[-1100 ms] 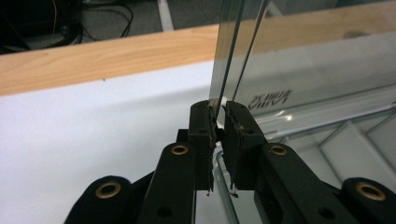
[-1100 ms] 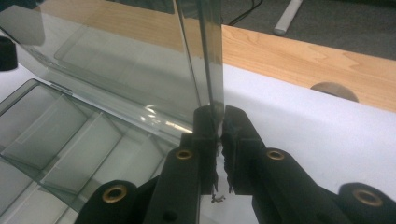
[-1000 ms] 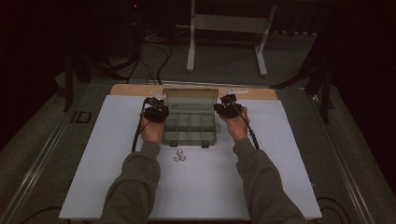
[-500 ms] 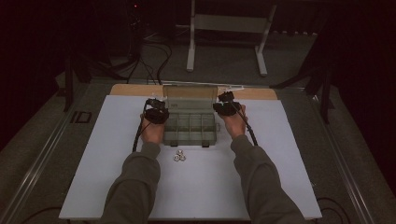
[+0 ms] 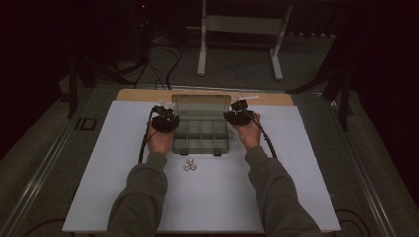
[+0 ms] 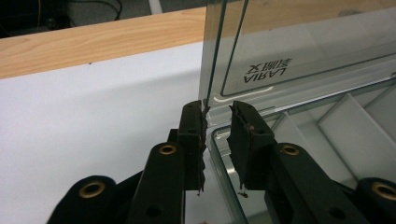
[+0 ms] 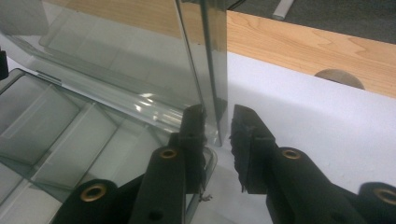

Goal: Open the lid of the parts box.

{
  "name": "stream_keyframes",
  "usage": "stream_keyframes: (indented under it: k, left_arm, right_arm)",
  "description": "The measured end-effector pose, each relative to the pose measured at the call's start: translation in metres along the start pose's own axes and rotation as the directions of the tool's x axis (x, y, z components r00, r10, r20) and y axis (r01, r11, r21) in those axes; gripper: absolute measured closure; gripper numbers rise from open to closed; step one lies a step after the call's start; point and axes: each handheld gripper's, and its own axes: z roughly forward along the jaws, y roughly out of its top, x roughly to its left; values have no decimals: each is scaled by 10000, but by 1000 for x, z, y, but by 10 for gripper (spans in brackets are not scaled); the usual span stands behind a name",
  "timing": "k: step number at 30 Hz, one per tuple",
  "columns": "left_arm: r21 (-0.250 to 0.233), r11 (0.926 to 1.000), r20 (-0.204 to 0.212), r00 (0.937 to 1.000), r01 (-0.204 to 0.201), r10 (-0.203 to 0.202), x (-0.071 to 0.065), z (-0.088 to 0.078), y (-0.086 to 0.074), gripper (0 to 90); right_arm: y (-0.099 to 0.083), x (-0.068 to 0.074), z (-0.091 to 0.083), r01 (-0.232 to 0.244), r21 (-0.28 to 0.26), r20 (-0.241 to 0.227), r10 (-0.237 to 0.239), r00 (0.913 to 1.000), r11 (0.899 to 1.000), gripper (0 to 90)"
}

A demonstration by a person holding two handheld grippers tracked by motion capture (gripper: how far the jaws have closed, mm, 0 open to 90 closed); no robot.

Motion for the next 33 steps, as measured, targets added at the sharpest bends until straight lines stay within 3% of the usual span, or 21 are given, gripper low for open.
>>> stream_keyframes:
  k: [11, 18, 24, 27, 29, 33]
  left_arm:
    - [-541, 9984, 441, 9990, 137, -114, 4, -11, -5, 664]
    - [-824, 9965, 631, 9980, 121, -69, 1, -15, -3, 623]
    - [-1030, 9945, 446, 9989, 193, -148, 1, -17, 1, 718]
    - [-986, 9942, 422, 9983, 437, -397, 4, -16, 1, 778]
    - [-956, 9942, 427, 9980, 499, -460, 5, -15, 1, 798]
    - [-905, 9945, 386, 9980, 528, -495, 5, -14, 1, 819]
  right_arm:
    - [-3, 4, -6, 375, -355, -44, -377, 9993, 9987, 620]
    - [-10, -2, -8, 182, -362, -8, -182, 9998, 9992, 585]
    - [-9, -4, -10, 170, -615, -82, -175, 9998, 9980, 639]
    - [-6, -4, -10, 184, -784, -182, -199, 9996, 9967, 715]
    - [-5, -3, -8, 109, -818, -170, -123, 9998, 9966, 778]
    - [-5, -2, -3, 21, -742, -145, -32, 9999, 9972, 807]
